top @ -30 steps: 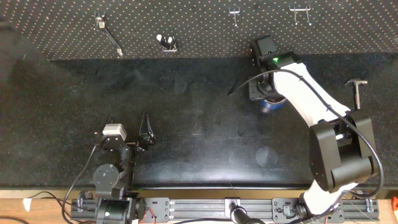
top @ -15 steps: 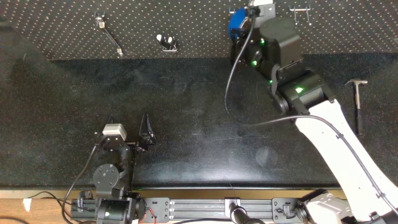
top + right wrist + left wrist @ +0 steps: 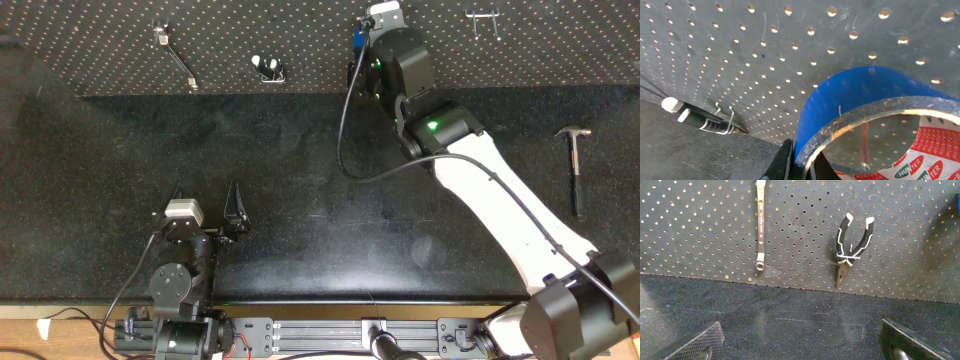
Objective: Place Tools Onto Pegboard
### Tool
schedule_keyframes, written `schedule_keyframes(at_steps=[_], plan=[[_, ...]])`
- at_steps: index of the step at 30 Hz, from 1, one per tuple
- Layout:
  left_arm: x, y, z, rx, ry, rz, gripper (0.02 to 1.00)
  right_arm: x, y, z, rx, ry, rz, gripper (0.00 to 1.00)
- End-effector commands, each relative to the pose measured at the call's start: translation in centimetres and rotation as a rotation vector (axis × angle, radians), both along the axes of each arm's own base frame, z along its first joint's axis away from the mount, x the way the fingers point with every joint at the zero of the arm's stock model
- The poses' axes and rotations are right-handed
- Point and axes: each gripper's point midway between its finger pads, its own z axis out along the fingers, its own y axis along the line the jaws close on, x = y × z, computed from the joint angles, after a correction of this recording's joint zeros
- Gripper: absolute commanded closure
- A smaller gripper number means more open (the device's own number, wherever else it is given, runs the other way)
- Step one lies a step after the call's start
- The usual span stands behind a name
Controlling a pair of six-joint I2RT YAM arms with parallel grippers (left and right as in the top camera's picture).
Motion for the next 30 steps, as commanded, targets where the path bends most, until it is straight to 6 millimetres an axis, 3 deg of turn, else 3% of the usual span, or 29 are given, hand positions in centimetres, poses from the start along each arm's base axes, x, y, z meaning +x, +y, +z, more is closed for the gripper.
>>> schedule_keyframes(at_steps=[1, 13, 14, 15, 21, 28, 29, 30], plan=[[0.0, -0.1, -0.1, 0.012, 0.002, -0.007, 0.023, 1.2, 0.6, -2.3, -0.05, 0.003, -0.002, 0.928], [0.0, -0.1, -0.1, 0.012, 0.002, -0.007, 0.023, 2.1, 0.9, -2.7, -0.044, -0.021, -0.012, 0.923], [0.0, -0.1, -0.1, 0.012, 0.002, -0.007, 0.023, 2.1, 0.9, -2.7, -0.044, -0.02, -0.012, 0.915], [0.0, -0.1, -0.1, 0.012, 0.002, -0.007, 0.023, 2.1, 0.9, -2.7, -0.044, -0.02, -0.012, 0.79], [0.0, -0.1, -0.1, 0.012, 0.002, -0.007, 0.023, 2.0, 0.9, -2.6, -0.044, -0.017, -0.01, 0.774], [0.0, -0.1, -0.1, 0.012, 0.002, -0.007, 0.023, -1.2, -0.5, -1.0, -0.069, 0.047, 0.007, 0.75], [0.0, -0.1, -0.1, 0.012, 0.002, -0.007, 0.023, -2.0, -0.9, -0.9, -0.079, 0.066, 0.007, 0.709], [0.0, -0.1, -0.1, 0.012, 0.002, -0.007, 0.023, -3.0, -1.6, -1.1, -0.099, 0.105, 0.005, 0.584]])
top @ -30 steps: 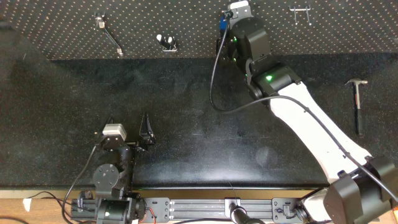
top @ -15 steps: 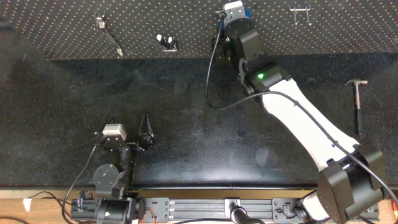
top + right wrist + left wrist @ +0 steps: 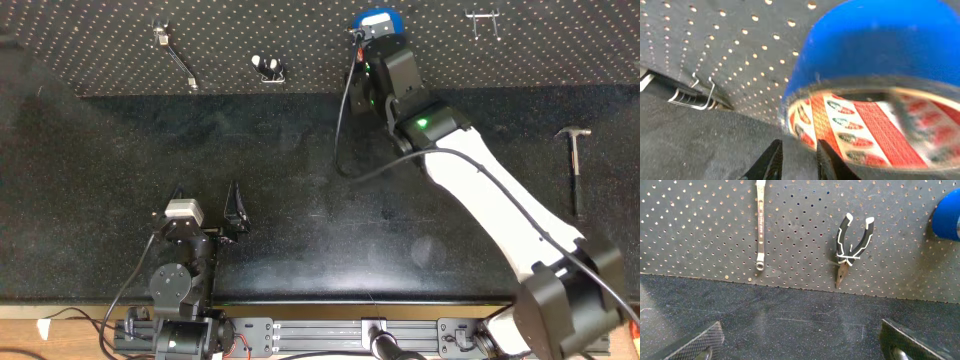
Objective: Place Tools Onto Pegboard
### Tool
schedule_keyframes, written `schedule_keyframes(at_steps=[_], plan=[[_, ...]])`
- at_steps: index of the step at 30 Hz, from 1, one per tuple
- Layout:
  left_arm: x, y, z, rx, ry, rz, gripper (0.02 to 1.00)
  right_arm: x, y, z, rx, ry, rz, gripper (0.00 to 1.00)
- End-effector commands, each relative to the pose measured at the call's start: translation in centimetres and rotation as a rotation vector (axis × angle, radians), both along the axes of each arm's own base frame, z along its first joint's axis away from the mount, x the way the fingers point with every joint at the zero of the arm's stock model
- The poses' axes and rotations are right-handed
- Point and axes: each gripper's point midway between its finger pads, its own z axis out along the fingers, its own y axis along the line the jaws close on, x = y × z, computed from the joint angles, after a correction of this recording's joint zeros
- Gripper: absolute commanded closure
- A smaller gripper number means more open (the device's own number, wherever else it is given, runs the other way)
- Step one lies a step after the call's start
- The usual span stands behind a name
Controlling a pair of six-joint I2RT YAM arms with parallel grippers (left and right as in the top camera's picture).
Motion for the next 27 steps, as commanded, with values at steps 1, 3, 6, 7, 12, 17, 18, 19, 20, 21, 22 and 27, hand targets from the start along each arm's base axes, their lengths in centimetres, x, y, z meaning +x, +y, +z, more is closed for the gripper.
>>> schedule_keyframes(at_steps=[1, 3, 6, 7, 12, 17, 18, 19, 20, 21, 22, 27], plan=[[0.0, -0.1, -0.1, 0.012, 0.002, -0.008, 0.023, -3.5, -2.1, 1.4, -0.037, 0.074, 0.002, 0.457], [0.0, -0.1, -0.1, 0.012, 0.002, -0.008, 0.023, -7.2, -5.9, -2.1, -0.078, 0.32, -0.07, 0.093], [0.0, -0.1, -0.1, 0.012, 0.002, -0.008, 0.023, -12.5, -13.6, -5.9, -0.086, 0.684, -0.297, 0.018], [0.0, -0.1, -0.1, 0.012, 0.002, -0.008, 0.023, -13.7, -18.1, -6.4, -0.127, 0.752, -0.387, 0.016], [0.0, -0.1, -0.1, 0.012, 0.002, -0.008, 0.023, -15.8, -28.2, -6.8, -0.209, 0.817, -0.384, 0.009], [0.0, -0.1, -0.1, 0.012, 0.002, -0.008, 0.023, -18.8, -36.1, -8.2, -0.214, 0.884, -0.413, 0.009], [0.0, -0.1, -0.1, 0.012, 0.002, -0.008, 0.023, -19.2, -36.9, -8.6, -0.216, 0.9, -0.402, 0.009], [0.0, -0.1, -0.1, 0.012, 0.002, -0.008, 0.023, -19.6, -37.6, -9.3, -0.218, 0.921, -0.38, 0.009], [0.0, -0.1, -0.1, 0.012, 0.002, -0.008, 0.023, -19.7, -38.1, -10.2, -0.226, 0.941, -0.341, 0.009], [0.0, -0.1, -0.1, 0.012, 0.002, -0.008, 0.023, -19.7, -38.4, -11.0, -0.233, 0.957, -0.309, 0.009], [0.0, -0.1, -0.1, 0.012, 0.002, -0.008, 0.023, -19.4, -38.7, -11.8, -0.235, 0.966, -0.292, 0.009], [0.0, -0.1, -0.1, 0.012, 0.002, -0.007, 0.023, -18.0, -39.7, -15.1, -0.265, 0.973, -0.204, 0.009]])
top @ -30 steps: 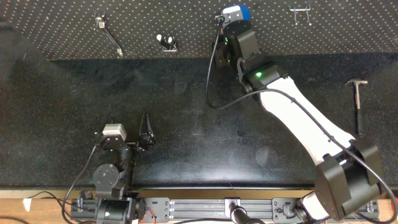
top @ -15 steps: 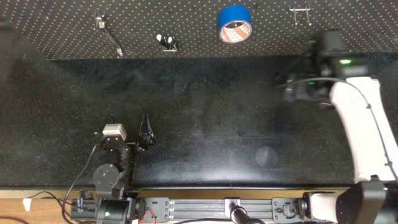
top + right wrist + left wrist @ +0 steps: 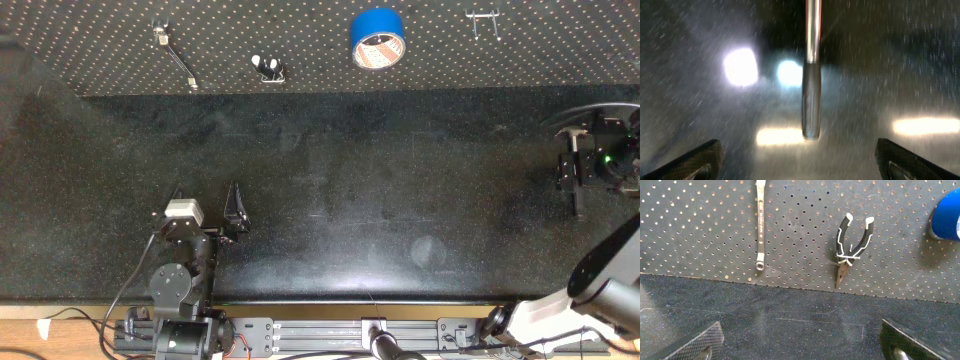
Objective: Place Tools Onto Pegboard
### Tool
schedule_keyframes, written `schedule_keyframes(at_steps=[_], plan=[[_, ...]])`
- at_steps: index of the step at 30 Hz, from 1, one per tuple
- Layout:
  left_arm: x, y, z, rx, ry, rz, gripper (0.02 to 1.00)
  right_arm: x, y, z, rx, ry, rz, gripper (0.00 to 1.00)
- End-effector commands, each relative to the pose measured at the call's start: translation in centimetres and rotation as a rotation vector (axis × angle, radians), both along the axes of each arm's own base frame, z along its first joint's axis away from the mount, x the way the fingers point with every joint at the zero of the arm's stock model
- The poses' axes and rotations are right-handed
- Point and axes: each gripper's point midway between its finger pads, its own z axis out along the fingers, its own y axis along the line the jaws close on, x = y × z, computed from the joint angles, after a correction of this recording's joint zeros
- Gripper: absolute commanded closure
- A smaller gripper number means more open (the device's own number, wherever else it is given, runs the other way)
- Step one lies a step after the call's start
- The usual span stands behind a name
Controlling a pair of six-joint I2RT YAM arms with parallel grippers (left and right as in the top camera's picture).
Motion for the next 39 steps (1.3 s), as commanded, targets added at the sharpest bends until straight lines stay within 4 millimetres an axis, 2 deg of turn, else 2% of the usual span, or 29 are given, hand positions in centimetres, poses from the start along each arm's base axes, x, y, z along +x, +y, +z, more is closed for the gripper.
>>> schedule_keyframes(at_steps=[1, 4, 12, 26, 29, 32, 34, 36, 39], plan=[[0.0, -0.1, -0.1, 0.012, 0.002, -0.008, 0.023, 0.3, -0.3, -2.2, 0.026, 0.032, 0.119, 0.009], [0.0, -0.1, -0.1, 0.012, 0.002, -0.008, 0.023, 1.0, -0.8, -3.5, 0.025, 0.029, 0.117, 0.009], [0.0, -0.1, -0.1, 0.012, 0.002, -0.008, 0.023, 0.8, -0.7, -5.6, 0.053, 0.069, 0.097, 0.012], [0.0, -0.1, -0.1, 0.012, 0.002, -0.008, 0.023, -0.1, -0.7, -6.2, 0.041, 0.104, 0.1, 0.009], [0.0, -0.1, -0.1, 0.012, 0.002, -0.008, 0.023, 0.3, -1.0, -6.2, 0.031, 0.09, 0.099, 0.272], [0.0, -0.1, -0.1, 0.012, 0.002, -0.008, 0.023, 0.5, -1.1, -6.6, 0.021, 0.076, 0.099, 0.472], [0.0, -0.1, -0.1, 0.012, 0.002, -0.008, 0.023, 0.6, -1.1, -7.5, 0.011, 0.061, 0.099, 0.654], [0.0, -0.1, -0.1, 0.012, 0.002, -0.008, 0.023, 0.7, -1.0, -8.5, 0.003, 0.037, 0.093, 0.908], [0.0, -0.1, -0.1, 0.012, 0.002, -0.008, 0.02, 2.0, -1.7, -9.1, -0.045, -0.045, -0.038, 0.925]])
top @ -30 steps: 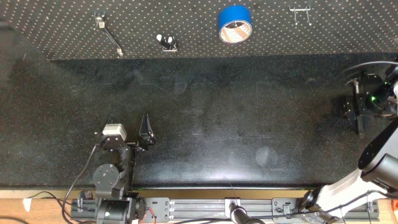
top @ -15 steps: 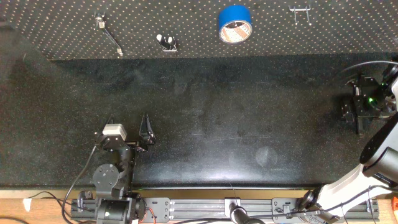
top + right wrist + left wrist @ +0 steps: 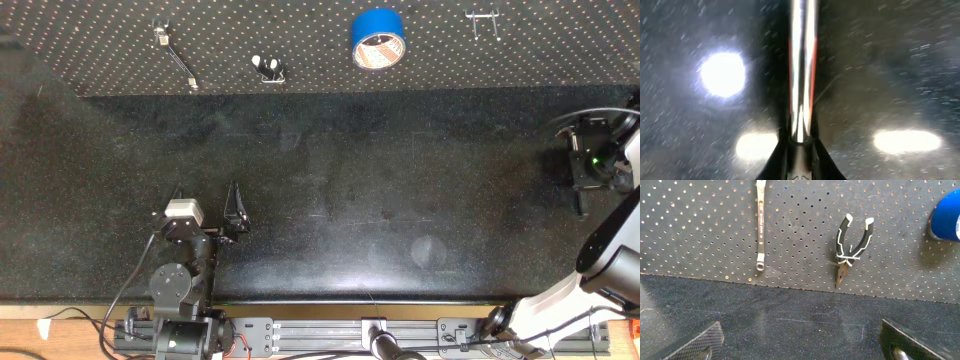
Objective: Place Tools Onto Pegboard
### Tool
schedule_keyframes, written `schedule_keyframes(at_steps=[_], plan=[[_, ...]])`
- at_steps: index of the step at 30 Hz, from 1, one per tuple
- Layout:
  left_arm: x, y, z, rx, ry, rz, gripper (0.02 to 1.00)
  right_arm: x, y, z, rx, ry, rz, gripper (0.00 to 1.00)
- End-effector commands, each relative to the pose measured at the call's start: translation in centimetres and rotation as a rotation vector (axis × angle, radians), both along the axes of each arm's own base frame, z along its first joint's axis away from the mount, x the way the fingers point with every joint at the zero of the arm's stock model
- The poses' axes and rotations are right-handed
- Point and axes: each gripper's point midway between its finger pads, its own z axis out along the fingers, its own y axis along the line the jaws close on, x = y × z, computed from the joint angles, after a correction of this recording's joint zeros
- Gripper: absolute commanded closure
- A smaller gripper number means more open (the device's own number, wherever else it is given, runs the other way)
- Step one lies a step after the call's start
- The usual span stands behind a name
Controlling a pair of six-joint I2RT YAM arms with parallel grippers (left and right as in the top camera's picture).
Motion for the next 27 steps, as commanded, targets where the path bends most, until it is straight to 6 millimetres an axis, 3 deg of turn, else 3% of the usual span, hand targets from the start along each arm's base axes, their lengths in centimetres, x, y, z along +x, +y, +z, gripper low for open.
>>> schedule_keyframes(at_steps=[1, 2, 3, 4, 5, 8, 12, 13, 16, 19, 22, 27], plan=[[0.0, -0.1, -0.1, 0.012, 0.002, -0.008, 0.023, 0.5, 0.8, -2.7, 0.044, -0.069, -0.148, 0.925], [0.0, -0.1, -0.1, 0.012, 0.002, -0.008, 0.023, 1.9, 1.6, -1.4, 0.084, -0.166, -0.149, 0.925], [0.0, -0.1, -0.1, 0.012, 0.002, -0.008, 0.023, 3.8, 2.4, 1.4, 0.13, -0.307, -0.163, 0.928], [0.0, -0.1, -0.1, 0.012, 0.002, -0.008, 0.023, 4.5, 2.6, 3.7, 0.134, -0.383, -0.189, 0.925], [0.0, -0.1, -0.1, 0.012, 0.002, -0.008, 0.023, 5.0, 2.7, 7.3, 0.129, -0.479, -0.231, 0.925], [0.0, -0.1, -0.1, 0.012, 0.002, -0.008, 0.023, 3.5, 4.6, 14.7, 0.113, -0.628, -0.253, 0.925], [0.0, -0.1, -0.1, 0.012, 0.002, -0.008, 0.023, -0.3, 9.3, 19.3, 0.126, -0.666, -0.21, 0.928], [0.0, -0.1, -0.1, 0.012, 0.002, -0.008, 0.023, -0.3, 10.1, 20.2, 0.127, -0.696, -0.194, 0.928], [0.0, -0.1, -0.1, 0.012, 0.002, -0.008, 0.023, 2.5, 13.8, 24.3, 0.153, -0.877, -0.082, 0.928], [0.0, -0.1, -0.1, 0.012, 0.002, -0.008, 0.023, 4.2, 17.2, 25.6, 0.189, -0.939, 0.041, 0.925], [0.0, -0.1, -0.1, 0.012, 0.002, -0.008, 0.023, 5.6, 20.3, 24.8, 0.225, -0.918, 0.13, 0.925], [0.0, -0.1, -0.1, 0.012, 0.002, -0.008, 0.023, 7.1, 22.1, 23.3, 0.254, -0.886, 0.176, 0.925]])
